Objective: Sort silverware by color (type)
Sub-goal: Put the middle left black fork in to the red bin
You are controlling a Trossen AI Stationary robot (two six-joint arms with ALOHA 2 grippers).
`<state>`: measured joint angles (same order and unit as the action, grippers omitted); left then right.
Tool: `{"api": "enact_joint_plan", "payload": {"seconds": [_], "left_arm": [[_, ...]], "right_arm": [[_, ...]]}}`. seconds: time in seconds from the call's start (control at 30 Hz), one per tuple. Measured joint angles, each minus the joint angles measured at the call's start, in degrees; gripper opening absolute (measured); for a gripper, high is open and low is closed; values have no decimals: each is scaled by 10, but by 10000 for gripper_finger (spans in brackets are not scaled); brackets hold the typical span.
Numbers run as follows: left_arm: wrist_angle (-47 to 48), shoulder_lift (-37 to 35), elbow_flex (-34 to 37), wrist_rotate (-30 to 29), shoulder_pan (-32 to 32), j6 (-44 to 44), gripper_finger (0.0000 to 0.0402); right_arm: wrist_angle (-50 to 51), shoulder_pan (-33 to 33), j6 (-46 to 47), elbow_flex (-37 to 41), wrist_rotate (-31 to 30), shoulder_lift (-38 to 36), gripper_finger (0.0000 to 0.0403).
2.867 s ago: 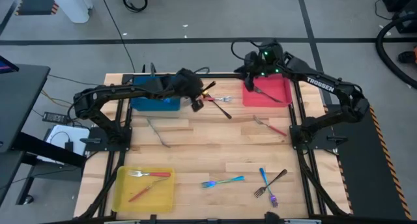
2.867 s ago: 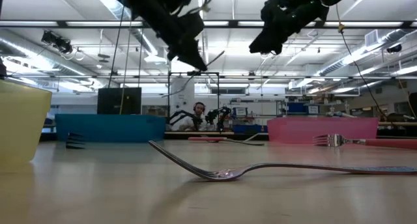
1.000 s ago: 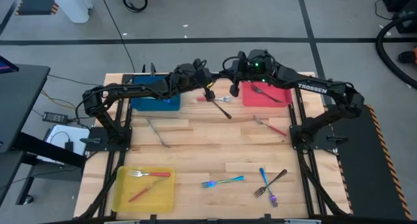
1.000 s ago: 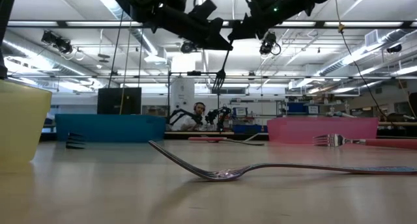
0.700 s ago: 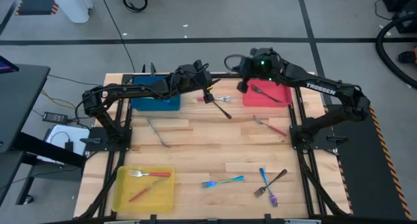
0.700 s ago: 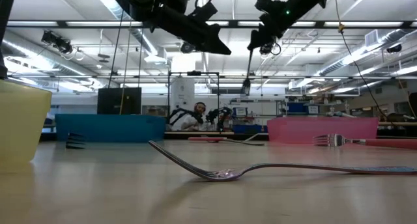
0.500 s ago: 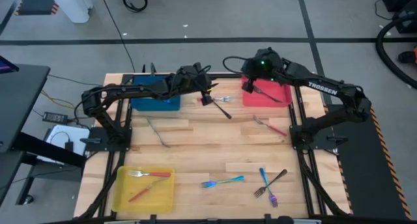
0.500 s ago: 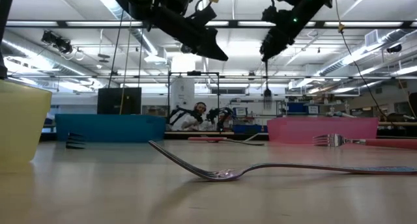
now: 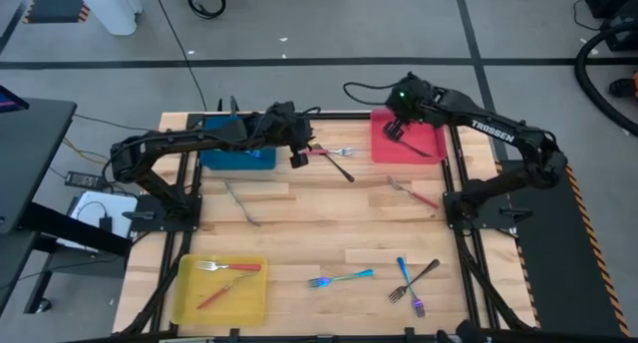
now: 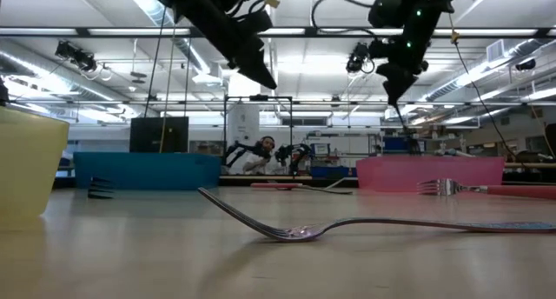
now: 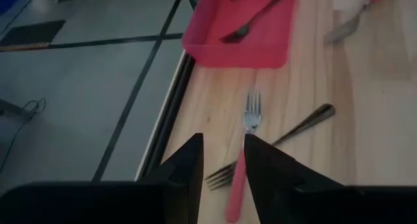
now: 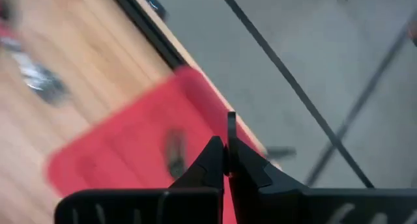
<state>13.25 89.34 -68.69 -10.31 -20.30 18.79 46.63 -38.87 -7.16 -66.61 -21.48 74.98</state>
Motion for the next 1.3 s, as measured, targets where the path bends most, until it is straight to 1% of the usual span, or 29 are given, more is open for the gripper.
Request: {"api": "enact_joint_plan", "payload": {"seconds": [0.17, 0.3, 0.4, 0.53, 0.63, 0.73, 0.87, 1.07, 1.3], "left_arm": [[27, 0, 0, 0, -11, 0, 110], [61, -1, 0, 0, -23, 0, 110], [108, -10, 0, -1, -31, 0, 110], [195, -33, 0, -2, -35, -1, 110], [230, -52, 0, -1, -33, -7, 110], [228, -64, 0, 0, -32, -19, 110], [226, -68, 0, 0, -34, -19, 110], [226, -68, 0, 0, -34, -17, 110], [225, -68, 0, 0, -34, -17, 110]], "right_arm": [[41, -15, 24, 0, -10, 31, 13], [80, -20, 27, 0, -13, 62, 14], [98, -20, 27, 0, -15, 86, 14], [100, -20, 25, -1, -16, 119, 15], [97, -20, 23, -2, -19, 144, 16], [96, -20, 20, -2, -20, 164, 21], [100, -19, 20, 0, -12, 183, 40], [94, -6, 13, 0, -15, 186, 67], [67, 21, -7, 0, -49, 181, 89]]}}
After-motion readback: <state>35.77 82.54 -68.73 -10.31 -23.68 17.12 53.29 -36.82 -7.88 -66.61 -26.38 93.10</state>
